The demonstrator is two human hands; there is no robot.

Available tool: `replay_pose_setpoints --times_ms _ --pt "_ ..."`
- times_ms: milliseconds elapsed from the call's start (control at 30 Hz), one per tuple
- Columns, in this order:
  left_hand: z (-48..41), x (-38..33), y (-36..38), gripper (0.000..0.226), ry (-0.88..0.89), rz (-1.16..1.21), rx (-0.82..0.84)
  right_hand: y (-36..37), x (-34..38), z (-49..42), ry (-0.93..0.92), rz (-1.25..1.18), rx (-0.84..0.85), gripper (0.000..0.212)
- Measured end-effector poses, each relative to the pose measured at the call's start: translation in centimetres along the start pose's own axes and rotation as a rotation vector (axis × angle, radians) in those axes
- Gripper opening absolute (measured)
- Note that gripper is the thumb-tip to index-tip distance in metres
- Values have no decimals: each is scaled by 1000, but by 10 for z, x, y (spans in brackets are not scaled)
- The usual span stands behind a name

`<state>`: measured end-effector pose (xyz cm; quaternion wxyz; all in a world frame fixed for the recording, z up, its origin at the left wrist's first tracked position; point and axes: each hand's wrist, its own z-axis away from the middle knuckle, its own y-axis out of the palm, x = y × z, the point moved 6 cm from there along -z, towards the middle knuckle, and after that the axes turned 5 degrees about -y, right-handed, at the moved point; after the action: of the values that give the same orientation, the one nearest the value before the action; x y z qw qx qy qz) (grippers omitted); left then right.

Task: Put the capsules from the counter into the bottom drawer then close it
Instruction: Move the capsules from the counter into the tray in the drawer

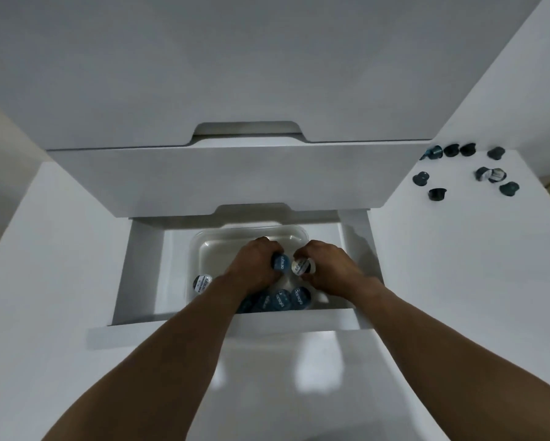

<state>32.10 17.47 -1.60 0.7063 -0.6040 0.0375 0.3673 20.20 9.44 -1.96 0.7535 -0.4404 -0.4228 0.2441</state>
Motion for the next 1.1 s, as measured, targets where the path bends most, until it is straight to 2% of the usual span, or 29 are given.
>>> replay_pose_setpoints --times_ms 267,500,600,767,1100 --pt "-8 12 9 36 7 -23 53 7 0 -10 -31 42 60 46" --pt "-14 15 15 50 7 -18 107 8 -3 -14 -25 33 110 54" --pt "-14 14 13 42 13 -4 105 7 -4 -12 -29 26 120 57" --pt "-13 14 15 26 -11 16 126 3 -2 -9 -68 61 97 45" --pt "-11 11 22 27 -25 6 176 3 6 -4 -116 152 173 39"
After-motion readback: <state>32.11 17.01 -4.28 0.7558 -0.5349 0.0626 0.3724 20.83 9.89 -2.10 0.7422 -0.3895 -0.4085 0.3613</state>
